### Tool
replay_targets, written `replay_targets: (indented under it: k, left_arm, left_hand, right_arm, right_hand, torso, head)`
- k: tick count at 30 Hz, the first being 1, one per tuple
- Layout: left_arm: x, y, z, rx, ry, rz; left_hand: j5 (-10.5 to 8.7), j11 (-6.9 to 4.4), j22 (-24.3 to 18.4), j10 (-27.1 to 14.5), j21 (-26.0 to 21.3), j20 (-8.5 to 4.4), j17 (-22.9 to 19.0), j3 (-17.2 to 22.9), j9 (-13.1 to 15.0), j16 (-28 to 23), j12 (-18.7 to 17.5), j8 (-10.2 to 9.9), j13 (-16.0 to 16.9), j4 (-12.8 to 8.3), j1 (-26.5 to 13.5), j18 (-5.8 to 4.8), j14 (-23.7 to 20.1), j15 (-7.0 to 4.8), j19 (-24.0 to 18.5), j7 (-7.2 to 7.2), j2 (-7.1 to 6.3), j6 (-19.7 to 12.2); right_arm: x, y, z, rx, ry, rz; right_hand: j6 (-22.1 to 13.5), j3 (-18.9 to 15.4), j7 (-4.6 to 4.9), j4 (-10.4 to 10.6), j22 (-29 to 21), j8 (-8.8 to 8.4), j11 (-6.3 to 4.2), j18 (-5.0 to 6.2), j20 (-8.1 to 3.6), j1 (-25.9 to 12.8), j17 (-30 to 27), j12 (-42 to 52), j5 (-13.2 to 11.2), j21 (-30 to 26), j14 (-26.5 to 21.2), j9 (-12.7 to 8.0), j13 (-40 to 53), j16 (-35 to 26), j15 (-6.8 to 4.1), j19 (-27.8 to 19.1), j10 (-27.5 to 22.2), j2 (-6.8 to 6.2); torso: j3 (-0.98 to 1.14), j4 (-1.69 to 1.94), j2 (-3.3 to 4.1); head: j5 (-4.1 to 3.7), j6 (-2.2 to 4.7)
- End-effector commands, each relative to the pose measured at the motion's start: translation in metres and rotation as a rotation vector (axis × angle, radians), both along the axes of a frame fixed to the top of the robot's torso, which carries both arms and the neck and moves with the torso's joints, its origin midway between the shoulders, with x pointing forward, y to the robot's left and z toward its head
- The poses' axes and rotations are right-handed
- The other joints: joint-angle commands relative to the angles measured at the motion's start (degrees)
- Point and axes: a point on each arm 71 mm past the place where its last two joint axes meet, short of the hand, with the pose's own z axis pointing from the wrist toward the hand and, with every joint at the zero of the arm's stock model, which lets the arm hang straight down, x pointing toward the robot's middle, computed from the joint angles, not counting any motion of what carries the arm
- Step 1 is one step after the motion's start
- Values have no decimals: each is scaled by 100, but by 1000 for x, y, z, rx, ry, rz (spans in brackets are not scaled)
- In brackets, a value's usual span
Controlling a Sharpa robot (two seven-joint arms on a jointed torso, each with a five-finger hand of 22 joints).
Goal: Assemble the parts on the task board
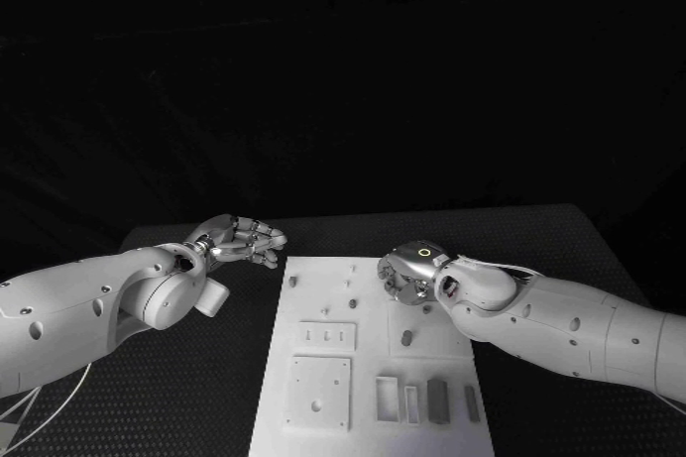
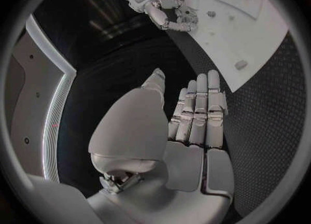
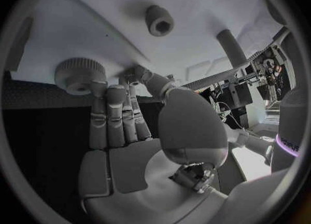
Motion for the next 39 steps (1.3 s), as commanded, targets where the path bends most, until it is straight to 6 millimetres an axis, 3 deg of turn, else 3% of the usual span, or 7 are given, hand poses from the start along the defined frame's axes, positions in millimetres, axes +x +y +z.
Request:
replay_targets:
  k: [1,7,13,20,26,39]
  left_arm:
    - [0,-2,0,-9,3,-16]
    - [0,-2,0,-9,4,-17]
    - [0,-2,0,-9,5,-16]
    - [0,-1,0,-9,6,-16]
    - [0,-2,-2,-9,9,-18]
    - [0,-2,-2,-9,10,-17]
  left_hand:
    - [-3,9,-4,-28,-35,-23,7,36,0,-26,-39,-18,-4,-10,-67,39,39,0,-5,142,7,-33]
    - [-3,9,-4,-28,-36,-23,9,37,0,-28,-42,-19,-4,-10,-67,39,39,0,-5,141,7,-33]
    - [-3,9,-4,-29,-37,-23,12,37,0,-30,-44,-20,-3,-11,-66,39,39,1,-5,141,8,-34]
    - [-3,9,-3,-27,-38,-23,15,38,1,-32,-46,-21,-3,-10,-67,39,39,1,-5,141,9,-33]
    - [-3,9,-3,-27,-39,-22,17,38,1,-34,-48,-21,-2,-9,-69,38,39,1,-5,142,11,-33]
    - [-3,9,-3,-26,-41,-22,23,38,1,-39,-53,-24,-1,-10,-71,38,39,2,-6,142,12,-34]
  right_arm:
    - [-1,-10,-18,-72,53,-51]
    - [3,-11,-18,-73,45,-56]
    - [4,-11,-19,-89,63,-58]
    - [4,-12,-21,-111,80,-58]
    - [3,-10,-21,-111,77,-55]
    - [2,-9,-19,-98,58,-51]
  right_hand:
    - [36,46,24,8,63,-21,93,454,-10,-105,-9,22,32,-17,49,-6,1,39,-2,61,-49,-62]
    - [96,113,31,20,66,11,75,454,-30,-224,-23,31,33,0,79,2,-5,67,-19,113,15,-6]
    - [231,182,-27,26,73,85,-29,454,-66,-359,-46,163,32,28,132,29,58,99,-117,175,314,108]
    - [386,207,-93,40,79,169,-118,454,-97,-496,-75,260,33,51,176,65,123,114,-203,220,550,187]
    - [625,230,-187,58,88,294,-229,454,-138,-593,-76,366,33,98,241,127,203,163,-311,299,791,353]
    - [700,253,-220,31,92,329,-271,454,-178,-603,-64,391,33,130,275,157,244,206,-354,342,872,378]
  torso:
    - [-3,3,4]
    - [-3,7,7]
    - [-6,8,11]
    - [4,-7,16]
    - [2,1,20]
    - [7,0,21]
  head:
    - [-1,9]
    - [-2,12]
    - [-7,16]
    - [-7,1]
    - [-19,-2]
    - [-15,-3]
